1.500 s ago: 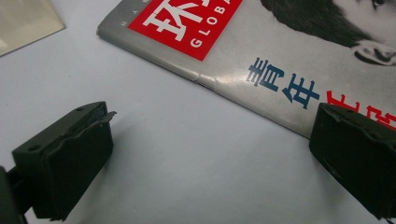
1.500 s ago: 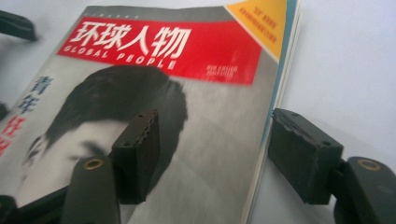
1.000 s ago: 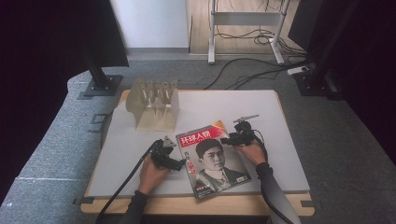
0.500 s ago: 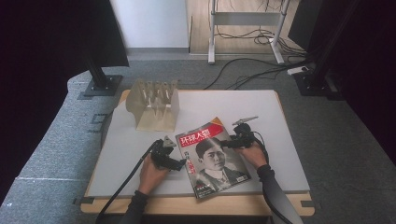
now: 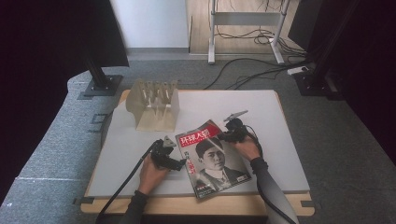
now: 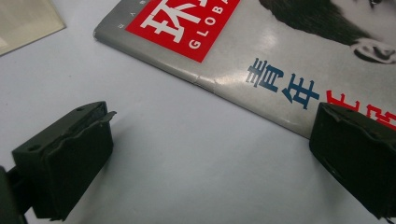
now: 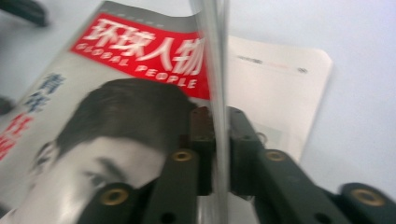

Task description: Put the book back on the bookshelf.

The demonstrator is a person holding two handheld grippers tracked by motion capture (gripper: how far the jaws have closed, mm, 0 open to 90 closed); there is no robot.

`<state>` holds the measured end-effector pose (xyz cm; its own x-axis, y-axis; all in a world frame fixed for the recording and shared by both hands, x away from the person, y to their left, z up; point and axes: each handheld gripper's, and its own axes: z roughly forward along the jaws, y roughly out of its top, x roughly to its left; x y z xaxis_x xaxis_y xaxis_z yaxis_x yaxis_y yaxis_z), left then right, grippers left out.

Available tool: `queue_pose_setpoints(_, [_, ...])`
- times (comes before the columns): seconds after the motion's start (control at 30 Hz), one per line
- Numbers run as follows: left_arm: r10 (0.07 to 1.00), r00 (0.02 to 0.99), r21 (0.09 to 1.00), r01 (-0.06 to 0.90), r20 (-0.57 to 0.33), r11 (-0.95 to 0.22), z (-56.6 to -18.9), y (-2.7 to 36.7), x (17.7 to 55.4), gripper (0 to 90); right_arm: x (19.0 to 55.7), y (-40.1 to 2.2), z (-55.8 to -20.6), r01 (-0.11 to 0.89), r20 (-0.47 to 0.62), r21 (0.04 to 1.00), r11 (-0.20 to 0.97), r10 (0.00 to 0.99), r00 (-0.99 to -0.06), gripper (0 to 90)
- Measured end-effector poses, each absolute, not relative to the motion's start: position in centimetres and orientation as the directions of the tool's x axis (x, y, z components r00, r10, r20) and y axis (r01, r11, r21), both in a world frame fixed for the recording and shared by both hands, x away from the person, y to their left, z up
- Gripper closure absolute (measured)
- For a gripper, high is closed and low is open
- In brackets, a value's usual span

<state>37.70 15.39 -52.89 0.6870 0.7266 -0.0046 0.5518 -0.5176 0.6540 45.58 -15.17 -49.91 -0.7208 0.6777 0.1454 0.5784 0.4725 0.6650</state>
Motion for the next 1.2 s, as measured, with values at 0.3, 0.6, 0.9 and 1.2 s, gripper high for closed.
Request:
queue_pose_setpoints(0.3, [0.726,0.688,0.653,0.551,-0.003,-0.52,-52.9,15.4,37.7,0.0,42.8,-13.4,-47.1,0.475,-0.016,0.668,0.572,0.65,-0.76,86.1])
queue_pose_setpoints(0.6, [0.718,0.696,0.652,0.549,-0.011,-0.523,-52.8,15.6,37.8,0.0,40.7,-13.2,-44.5,0.392,-0.051,0.72,0.573,0.607,-0.793,86.2])
queue_pose_setpoints(0.9, [0.657,0.744,0.68,0.546,-0.123,-0.49,-51.3,15.3,38.7,0.0,39.3,-13.3,-41.7,0.333,-0.081,0.756,0.563,0.586,-0.806,86.4])
queue_pose_setpoints(1.2, [0.571,0.799,0.65,0.539,-0.191,-0.536,-51.4,13.6,40.4,0.8,38.6,-13.8,-40.7,0.301,-0.094,0.774,0.556,0.572,-0.815,86.3])
